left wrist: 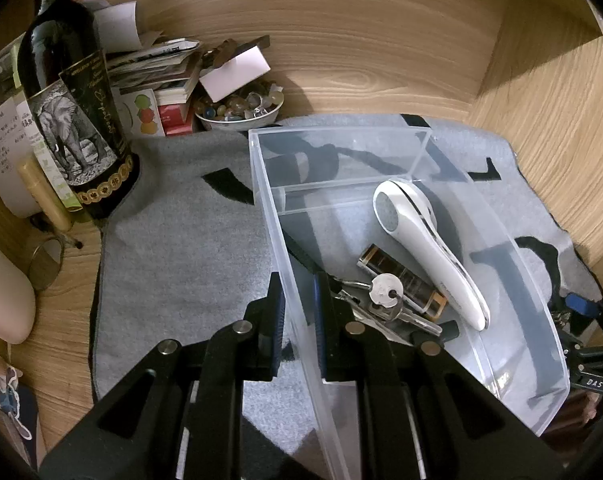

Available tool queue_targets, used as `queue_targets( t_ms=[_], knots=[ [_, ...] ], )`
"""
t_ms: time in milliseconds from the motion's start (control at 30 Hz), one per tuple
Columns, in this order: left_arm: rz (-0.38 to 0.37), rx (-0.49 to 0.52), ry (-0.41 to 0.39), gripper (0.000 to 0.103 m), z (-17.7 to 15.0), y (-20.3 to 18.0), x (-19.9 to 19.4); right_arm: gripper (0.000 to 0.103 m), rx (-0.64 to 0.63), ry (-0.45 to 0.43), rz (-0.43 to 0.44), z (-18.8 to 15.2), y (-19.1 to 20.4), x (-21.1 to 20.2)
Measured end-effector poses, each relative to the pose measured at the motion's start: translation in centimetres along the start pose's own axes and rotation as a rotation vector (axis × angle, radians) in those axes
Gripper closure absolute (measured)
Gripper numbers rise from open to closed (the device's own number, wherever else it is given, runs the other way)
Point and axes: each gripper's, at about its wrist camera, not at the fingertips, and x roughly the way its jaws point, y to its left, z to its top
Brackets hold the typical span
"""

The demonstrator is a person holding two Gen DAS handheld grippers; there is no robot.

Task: Organize rigid objects
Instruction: 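Move the right tool to the dark round ball and grasp it, then carry the dark ball into the clear box and open the right tool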

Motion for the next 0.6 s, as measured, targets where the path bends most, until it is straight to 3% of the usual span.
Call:
queue_targets(
  t_ms=[33, 100, 267, 600],
  knots=[
    [-0.001, -0.001, 0.000, 0.091, 0.0, 0.0, 0.0, 0.022, 0.019, 0.004, 0.007, -0.4, -0.4, 0.1],
    [0.000, -0.002, -0.001, 0.091, 0.0, 0.0, 0.0, 0.040, 0.035, 0.017, 0.012, -0.7, -0.6, 0.4],
    [0.000, -0.003, 0.000, 0.091, 0.0, 0.0, 0.0, 0.075, 0.034, 0.016, 0.033, -0.9, -0.9, -0.1],
    [-0.003, -0.005, 0.003, 0.091, -0.3, -0.2, 0.1, 0.075, -0.057, -0.085, 0.050, 2.1, 1.3, -1.9]
  ],
)
